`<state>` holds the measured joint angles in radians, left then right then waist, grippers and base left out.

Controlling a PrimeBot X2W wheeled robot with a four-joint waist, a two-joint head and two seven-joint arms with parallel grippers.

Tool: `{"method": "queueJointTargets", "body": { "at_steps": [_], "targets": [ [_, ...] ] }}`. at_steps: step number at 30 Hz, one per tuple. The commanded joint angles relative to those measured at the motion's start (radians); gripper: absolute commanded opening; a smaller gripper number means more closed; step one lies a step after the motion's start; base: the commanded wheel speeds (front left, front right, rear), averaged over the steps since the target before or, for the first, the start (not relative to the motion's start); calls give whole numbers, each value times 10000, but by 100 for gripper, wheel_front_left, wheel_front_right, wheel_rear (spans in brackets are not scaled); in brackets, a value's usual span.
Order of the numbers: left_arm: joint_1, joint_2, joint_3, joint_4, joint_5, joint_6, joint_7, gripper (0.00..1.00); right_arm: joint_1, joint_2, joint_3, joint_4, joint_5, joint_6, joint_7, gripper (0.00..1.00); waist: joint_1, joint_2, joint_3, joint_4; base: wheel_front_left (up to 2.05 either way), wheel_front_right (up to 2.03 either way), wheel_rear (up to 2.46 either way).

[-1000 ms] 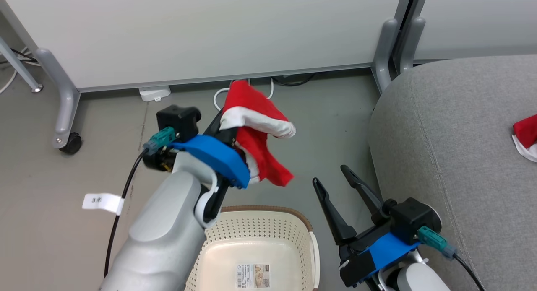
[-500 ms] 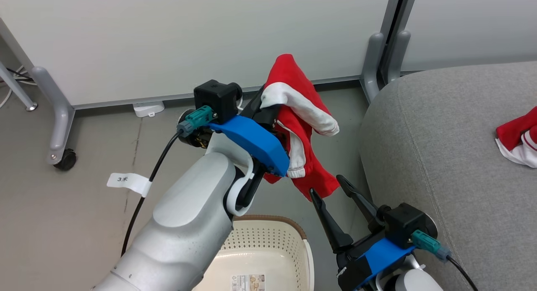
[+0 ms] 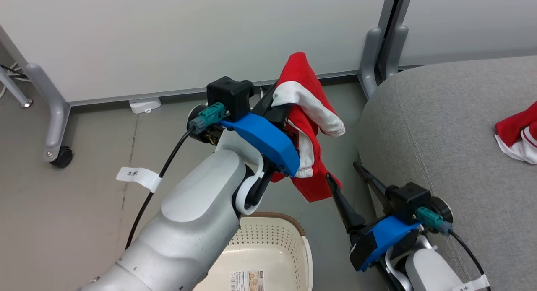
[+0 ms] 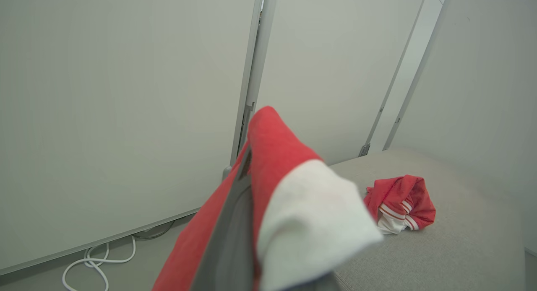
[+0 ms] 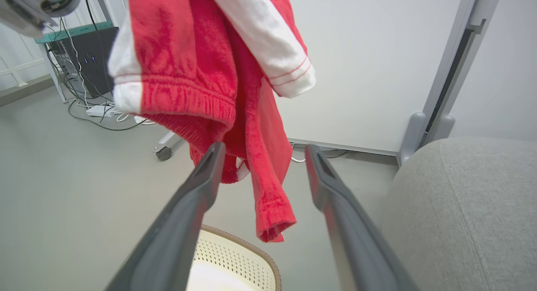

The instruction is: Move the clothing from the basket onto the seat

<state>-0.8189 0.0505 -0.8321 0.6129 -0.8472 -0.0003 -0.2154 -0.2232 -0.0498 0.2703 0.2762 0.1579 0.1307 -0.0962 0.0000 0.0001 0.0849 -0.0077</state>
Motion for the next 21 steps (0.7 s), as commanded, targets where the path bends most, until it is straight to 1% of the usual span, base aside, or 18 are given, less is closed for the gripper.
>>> {"method": "queueJointTargets", "body": {
  "at_steps": [1, 8, 15, 21],
  "targets": [
    [-208, 5, -98, -56, -84, 15, -64, 0, -289, -13, -74, 181, -58, 1, 30, 100, 0, -1, 48, 33, 0, 0, 0],
    [-469, 11, -645, -375, -350, 63, -104, 0, -1411, -11, -104, 1613, -200, 1, -83, 100, 0, -1, 165, 253, 0, 0, 0],
    [-725, 10, -1245, -546, -536, 120, 10, 0, -2645, -11, 116, 3313, 170, 1, -235, 100, 0, -1, 275, 495, 0, 0, 0],
    [-919, 7, -1783, -667, -764, 192, 112, 0, -3702, -11, 437, 4778, 711, 1, -445, 100, 0, -1, 377, 642, 0, 0, 0]
  ]
}}
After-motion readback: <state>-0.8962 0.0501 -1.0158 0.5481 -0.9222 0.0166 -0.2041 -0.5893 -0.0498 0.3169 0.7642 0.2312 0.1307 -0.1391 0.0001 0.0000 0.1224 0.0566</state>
